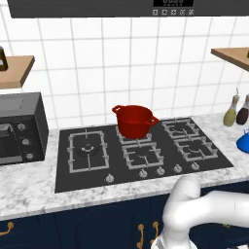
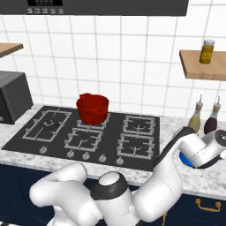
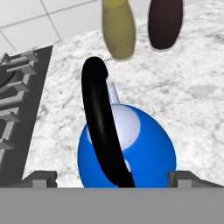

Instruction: Pick the kettle from the counter and place it on a stove burner. Then turn the burner on.

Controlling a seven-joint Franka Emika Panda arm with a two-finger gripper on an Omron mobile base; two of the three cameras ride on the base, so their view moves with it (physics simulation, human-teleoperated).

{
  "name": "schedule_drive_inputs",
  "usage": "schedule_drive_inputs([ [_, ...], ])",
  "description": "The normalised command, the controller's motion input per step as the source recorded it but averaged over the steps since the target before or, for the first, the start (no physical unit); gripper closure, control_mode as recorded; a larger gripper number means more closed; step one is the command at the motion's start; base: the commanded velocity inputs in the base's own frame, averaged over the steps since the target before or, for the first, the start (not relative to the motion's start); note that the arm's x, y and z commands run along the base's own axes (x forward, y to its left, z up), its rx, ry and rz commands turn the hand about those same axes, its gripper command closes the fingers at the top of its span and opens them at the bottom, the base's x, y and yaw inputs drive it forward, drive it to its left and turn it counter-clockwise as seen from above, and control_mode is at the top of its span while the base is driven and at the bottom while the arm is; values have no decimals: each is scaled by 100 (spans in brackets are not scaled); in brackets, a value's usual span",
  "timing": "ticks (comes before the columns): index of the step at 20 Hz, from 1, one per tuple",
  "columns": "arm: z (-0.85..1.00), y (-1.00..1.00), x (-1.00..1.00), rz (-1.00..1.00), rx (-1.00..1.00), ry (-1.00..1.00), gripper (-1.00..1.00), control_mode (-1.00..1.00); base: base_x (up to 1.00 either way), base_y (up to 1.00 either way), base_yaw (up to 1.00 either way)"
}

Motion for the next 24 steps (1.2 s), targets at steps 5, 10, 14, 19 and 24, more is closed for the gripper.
schedule_drive_inputs([
  [5, -20, -6, 27, 0, 0, 0, -100, -100, 0, 0, 0],
  [10, -14, -13, 25, 0, 0, 0, -100, -100, 0, 0, 0],
  [14, -6, -4, 18, 0, 0, 0, 100, -100, 0, 0, 0],
  [19, -3, 0, 0, 0, 0, 0, 100, -100, 0, 0, 0],
  [24, 1, 13, 0, 12, 0, -7, 100, -100, 0, 0, 0],
])
